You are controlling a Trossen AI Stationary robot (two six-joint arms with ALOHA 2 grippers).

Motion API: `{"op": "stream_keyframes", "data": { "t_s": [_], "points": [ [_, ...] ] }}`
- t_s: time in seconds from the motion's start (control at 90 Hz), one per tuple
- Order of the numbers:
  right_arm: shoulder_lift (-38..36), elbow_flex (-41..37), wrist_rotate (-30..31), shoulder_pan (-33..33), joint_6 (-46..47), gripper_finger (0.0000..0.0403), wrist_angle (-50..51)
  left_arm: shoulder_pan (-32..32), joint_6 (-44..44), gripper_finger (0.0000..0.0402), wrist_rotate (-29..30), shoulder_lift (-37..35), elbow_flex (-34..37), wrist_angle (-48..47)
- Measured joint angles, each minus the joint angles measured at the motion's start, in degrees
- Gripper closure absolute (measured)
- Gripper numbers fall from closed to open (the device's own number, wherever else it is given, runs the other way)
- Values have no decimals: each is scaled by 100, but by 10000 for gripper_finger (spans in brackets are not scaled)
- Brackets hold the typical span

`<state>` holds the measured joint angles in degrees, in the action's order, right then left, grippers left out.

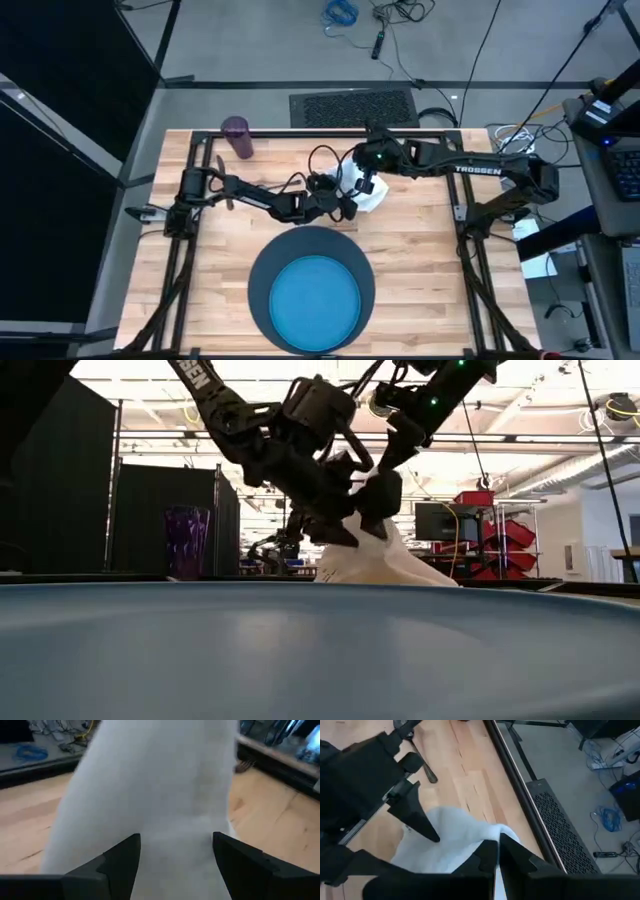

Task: Set table place
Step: Fold the white napkin

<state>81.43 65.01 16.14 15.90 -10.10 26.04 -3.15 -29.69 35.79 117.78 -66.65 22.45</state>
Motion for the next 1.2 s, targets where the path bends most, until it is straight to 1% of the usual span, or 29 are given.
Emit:
{"op": "stream_keyframes", "data": {
  "t_s": [0.111,0.189,0.311,0.4,0.633,0.767,0.956,1.2],
  "points": [
    [2,-1,-3,0,-36,403,11,-19,2,172,6,9,-7,-74],
    [2,0,-2,0,-50,403,7,-21,32,181,-37,9,-17,-81],
    [2,0,5,75,-108,403,16,25,414,202,-63,9,-17,-27],
    [2,0,3,187,-112,403,64,153,748,208,-76,-94,-17,-1],
    [2,0,2,427,-150,403,111,628,1368,210,-111,-168,-20,-96],
    [2,0,0,468,-170,403,134,802,1415,210,-87,-170,-20,-425],
    [2,0,-1,466,-170,403,144,829,1822,210,197,-170,-20,-1104],
    [2,0,-2,466,-172,403,162,731,2740,210,197,-146,-20,-1095]
  ]
}}
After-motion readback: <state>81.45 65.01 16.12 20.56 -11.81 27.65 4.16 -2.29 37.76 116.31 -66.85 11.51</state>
